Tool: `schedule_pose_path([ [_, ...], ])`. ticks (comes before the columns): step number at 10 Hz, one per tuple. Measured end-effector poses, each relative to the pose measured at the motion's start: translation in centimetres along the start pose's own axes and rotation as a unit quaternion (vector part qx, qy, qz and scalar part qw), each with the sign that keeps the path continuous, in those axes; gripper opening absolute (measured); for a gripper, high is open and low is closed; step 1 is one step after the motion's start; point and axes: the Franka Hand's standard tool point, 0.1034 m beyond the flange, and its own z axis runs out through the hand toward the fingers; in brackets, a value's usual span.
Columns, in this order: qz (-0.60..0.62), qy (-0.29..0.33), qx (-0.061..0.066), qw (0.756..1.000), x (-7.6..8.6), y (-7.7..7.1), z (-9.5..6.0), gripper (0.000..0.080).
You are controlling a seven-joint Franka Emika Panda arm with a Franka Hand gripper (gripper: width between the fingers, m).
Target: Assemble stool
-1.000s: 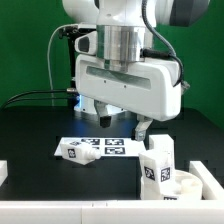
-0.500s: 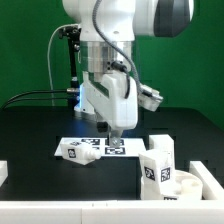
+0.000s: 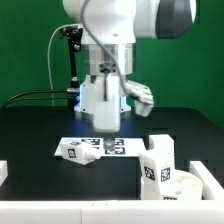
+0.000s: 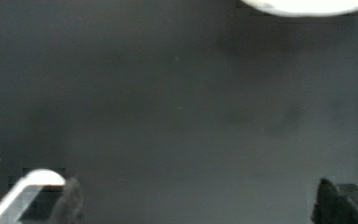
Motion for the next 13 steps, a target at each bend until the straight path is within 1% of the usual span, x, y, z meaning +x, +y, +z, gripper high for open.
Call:
schedule_pose_path([
  [1, 0.024, -0.002, -0.014, 1.000, 0.6, 1.8, 0.8, 0.0648],
  [2, 0.068, -0.006, -0.015, 0.998, 1.4, 3.2, 1.4, 0.0648],
  [3, 0.118, -0.009, -0.023, 0.993, 2.1, 4.6, 1.9, 0.0648],
  [4, 0.159, -0.006, -0.025, 0.987, 2.3, 4.8, 2.0, 0.0648],
  [5, 0.174, -0.007, -0.025, 0.984, 2.1, 4.7, 2.0, 0.0648],
  [8, 0.177, -0.007, -0.026, 0.984, 2.1, 4.9, 2.2, 0.0648],
  [9, 0.189, -0.004, -0.031, 0.981, 2.6, 5.4, 2.9, 0.0648],
  [11, 0.209, 0.005, -0.038, 0.977, 4.4, 8.0, 4.1, 0.0648],
  [12, 0.217, 0.018, -0.040, 0.975, 5.1, 9.4, 5.0, 0.0648],
  [13, 0.221, 0.023, -0.046, 0.974, 5.1, 10.2, 5.6, 0.0648],
])
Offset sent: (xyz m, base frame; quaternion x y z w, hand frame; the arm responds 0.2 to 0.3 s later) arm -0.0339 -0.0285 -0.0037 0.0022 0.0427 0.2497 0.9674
